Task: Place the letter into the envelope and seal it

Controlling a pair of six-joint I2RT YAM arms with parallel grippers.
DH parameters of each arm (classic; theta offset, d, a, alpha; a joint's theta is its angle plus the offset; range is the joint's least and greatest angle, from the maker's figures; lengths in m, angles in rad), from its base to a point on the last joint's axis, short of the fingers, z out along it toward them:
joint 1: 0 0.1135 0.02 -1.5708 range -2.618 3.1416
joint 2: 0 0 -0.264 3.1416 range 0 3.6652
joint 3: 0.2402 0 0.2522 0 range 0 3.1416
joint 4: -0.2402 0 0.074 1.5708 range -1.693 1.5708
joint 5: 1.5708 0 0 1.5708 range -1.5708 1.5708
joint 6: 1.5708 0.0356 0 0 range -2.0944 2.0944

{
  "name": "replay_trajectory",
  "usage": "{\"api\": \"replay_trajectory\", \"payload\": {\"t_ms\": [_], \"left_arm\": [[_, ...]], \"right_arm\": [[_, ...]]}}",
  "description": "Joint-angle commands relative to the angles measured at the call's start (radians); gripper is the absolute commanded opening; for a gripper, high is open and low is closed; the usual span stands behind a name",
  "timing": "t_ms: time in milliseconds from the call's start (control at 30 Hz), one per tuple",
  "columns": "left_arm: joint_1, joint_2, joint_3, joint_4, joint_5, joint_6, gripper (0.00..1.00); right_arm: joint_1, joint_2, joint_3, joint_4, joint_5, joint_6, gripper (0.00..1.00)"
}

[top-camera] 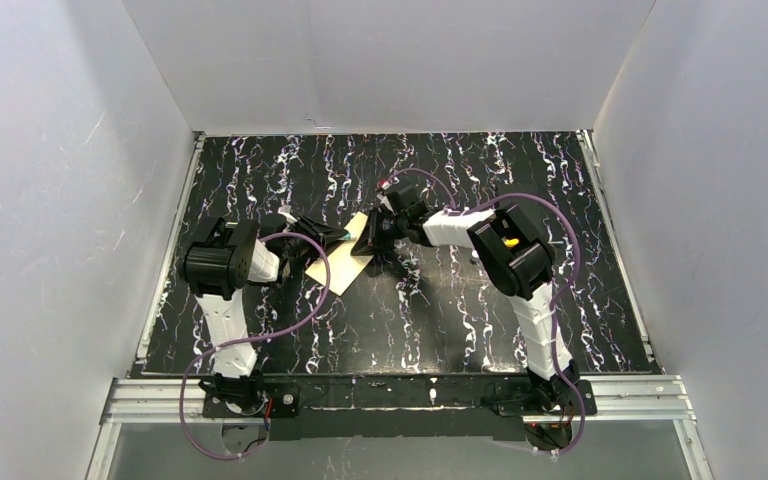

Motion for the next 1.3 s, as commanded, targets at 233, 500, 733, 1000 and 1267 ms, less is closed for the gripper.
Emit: {"api": "replay_trajectory", "payload": {"t_ms": [233, 500, 733, 1000, 1267], "left_arm": [[-0.001, -0.021, -0.032, -0.205, -0.15, 0.05, 0.0], [0.0, -0.025, -0.042, -0.223, -0.173, 0.051, 0.0], [-0.001, -0.031, -0.043, -0.226, -0.166, 0.056, 0.0], [-0.001, -0.029, -0.039, -0.226, -0.166, 0.055, 0.0], [-0.001, -0.03, -0.05, -0.229, -0.196, 0.038, 0.0]], "right_arm": [[0.063, 0.013, -0.006, -0.126, -0.064, -0.227, 0.11], [0.046, 0.011, 0.017, -0.105, 0.015, -0.165, 0.12], [0.002, 0.005, 0.052, -0.08, 0.109, -0.098, 0.13], [0.0, 0.004, 0.041, -0.077, 0.126, -0.09, 0.13], [0.08, 0.024, 0.052, -0.171, 0.039, -0.287, 0.12]]}}
